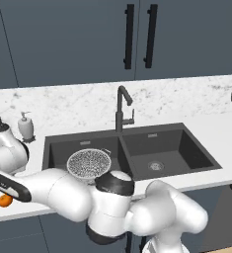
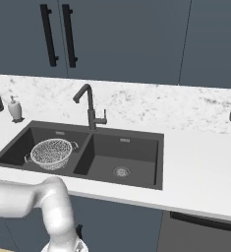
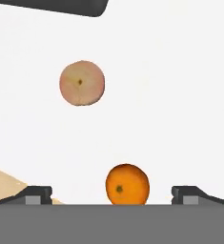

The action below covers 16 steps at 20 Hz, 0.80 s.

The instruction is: Put the colander in the sink, put the peach, tangerine in the colander, and turn on the sink faucet and pour water over the colander.

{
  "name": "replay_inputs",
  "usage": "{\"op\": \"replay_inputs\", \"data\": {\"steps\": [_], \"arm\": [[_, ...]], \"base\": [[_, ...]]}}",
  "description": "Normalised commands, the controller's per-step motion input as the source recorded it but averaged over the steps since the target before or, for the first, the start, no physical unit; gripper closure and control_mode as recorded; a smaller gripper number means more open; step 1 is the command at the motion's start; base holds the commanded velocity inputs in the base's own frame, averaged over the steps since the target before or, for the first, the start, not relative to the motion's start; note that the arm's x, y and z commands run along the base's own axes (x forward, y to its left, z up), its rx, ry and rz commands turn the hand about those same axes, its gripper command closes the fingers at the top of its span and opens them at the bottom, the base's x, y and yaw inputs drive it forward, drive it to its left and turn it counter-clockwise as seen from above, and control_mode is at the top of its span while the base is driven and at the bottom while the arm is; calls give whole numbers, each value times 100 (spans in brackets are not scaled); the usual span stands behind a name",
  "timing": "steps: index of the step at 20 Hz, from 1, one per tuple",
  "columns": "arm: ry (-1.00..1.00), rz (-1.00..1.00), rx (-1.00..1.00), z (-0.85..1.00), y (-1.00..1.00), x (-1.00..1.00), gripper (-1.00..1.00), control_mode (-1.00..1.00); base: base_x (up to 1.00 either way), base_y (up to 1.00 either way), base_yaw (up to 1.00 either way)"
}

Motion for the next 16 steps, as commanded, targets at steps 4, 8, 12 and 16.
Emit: {"op": "replay_inputs", "data": {"steps": [4, 8, 12, 16], "arm": [[-5, 2, 0, -38, 32, 8, -100, -100], [-8, 0, 0, -49, 20, 30, -100, -100], [-10, 0, 0, -54, 28, 46, -100, -100], [-15, 0, 0, -44, 36, 33, -100, -100]], "base": [[0, 0, 0], [0, 0, 0], [0, 0, 0], [0, 0, 0]]}}
